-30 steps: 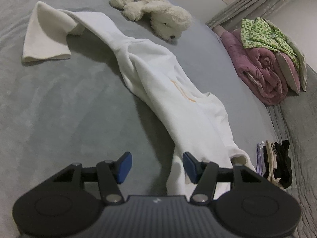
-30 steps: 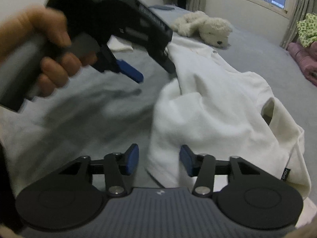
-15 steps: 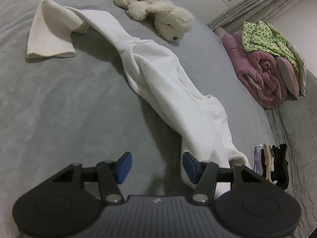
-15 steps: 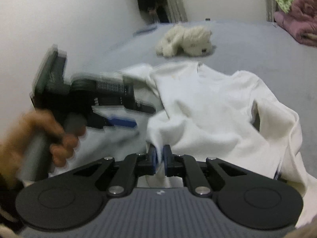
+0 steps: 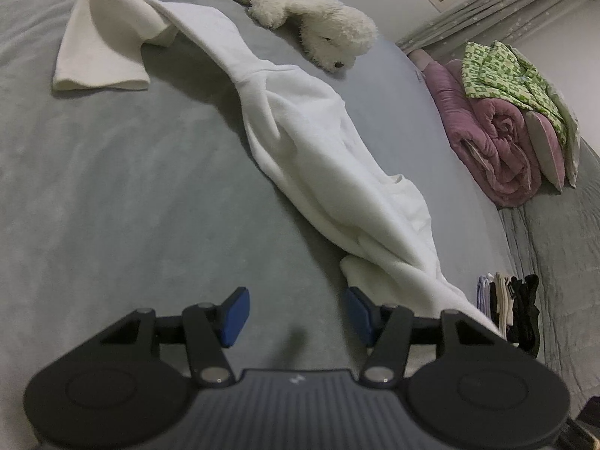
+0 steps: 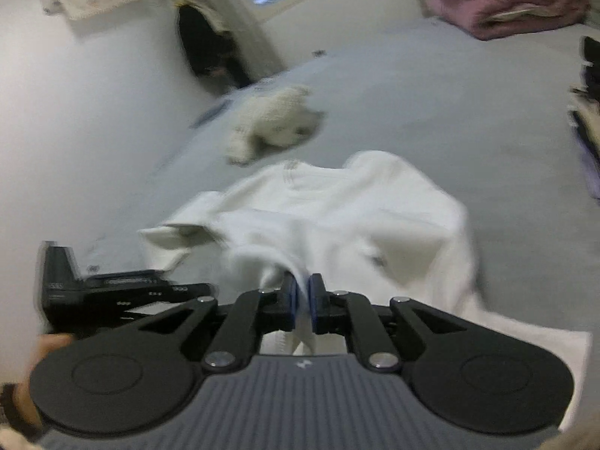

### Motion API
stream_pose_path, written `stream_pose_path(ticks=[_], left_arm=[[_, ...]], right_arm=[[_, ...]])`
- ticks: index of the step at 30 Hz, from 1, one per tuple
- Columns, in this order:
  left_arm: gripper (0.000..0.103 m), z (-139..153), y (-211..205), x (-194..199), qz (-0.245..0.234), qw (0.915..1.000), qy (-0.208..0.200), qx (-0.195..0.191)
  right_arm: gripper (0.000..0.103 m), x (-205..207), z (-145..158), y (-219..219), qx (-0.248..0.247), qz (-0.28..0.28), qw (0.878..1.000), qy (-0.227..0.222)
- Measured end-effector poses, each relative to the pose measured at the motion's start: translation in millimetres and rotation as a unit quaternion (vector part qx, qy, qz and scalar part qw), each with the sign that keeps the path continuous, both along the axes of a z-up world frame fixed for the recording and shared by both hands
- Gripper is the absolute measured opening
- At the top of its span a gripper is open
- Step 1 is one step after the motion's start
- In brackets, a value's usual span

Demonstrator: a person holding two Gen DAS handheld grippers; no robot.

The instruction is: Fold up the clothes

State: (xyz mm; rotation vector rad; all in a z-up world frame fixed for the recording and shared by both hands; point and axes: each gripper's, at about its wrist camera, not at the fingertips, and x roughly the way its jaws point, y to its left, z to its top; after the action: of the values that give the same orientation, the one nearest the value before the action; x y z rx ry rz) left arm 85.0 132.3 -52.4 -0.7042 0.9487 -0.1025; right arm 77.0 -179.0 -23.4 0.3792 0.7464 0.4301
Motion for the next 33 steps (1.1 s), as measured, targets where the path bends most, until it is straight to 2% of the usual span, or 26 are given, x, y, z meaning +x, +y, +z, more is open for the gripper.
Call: stream_pose_path(ticks=[3,7,13,15,19,20,29,33], left_arm=[[0.058,-1,-1,1,-0.002,1.0000,0.002,-0.001],[0.058,-1,0,3,-0.005,1.0000,0.004,-0.001],[0.058,-1,1,3,-0.004,1.0000,0.005,-0.002],[0.058,-1,2,3,-0.005,1.0000,0.004,-0.002],[0.058,0,2,2,-0.003,1.0000,0.005,-0.002],[0.058,0,2,1,-0.003,1.0000,0.004,-0.002],[0.058,0,6,1,-0.003,1.0000,0.003,-0.004],[0.058,-1,4,1,-0.006,1.0000,0.004,-0.002]], right_arm=[[0.009,10,-17,-6,-0.038,-0.030,0.999,0.023],[0.009,16,-40,4,-0.129,-0.041,0.990,0.038],[0.019,6,-39,32,-0.213,-0.020,0.977,-0.004],[0.023,4,-36,36,-0.225,-0.017,0.974,-0.012],[0.042,2,-33,31,-0.230,-0.013,0.973,-0.027],[0.044,3,-32,32,-0.232,-0.014,0.972,-0.030],[0.049,-13,-12,38,-0.240,-0.010,0.967,-0.088],[0.049,-24,-1,46,-0.232,0.015,0.964,-0.127]])
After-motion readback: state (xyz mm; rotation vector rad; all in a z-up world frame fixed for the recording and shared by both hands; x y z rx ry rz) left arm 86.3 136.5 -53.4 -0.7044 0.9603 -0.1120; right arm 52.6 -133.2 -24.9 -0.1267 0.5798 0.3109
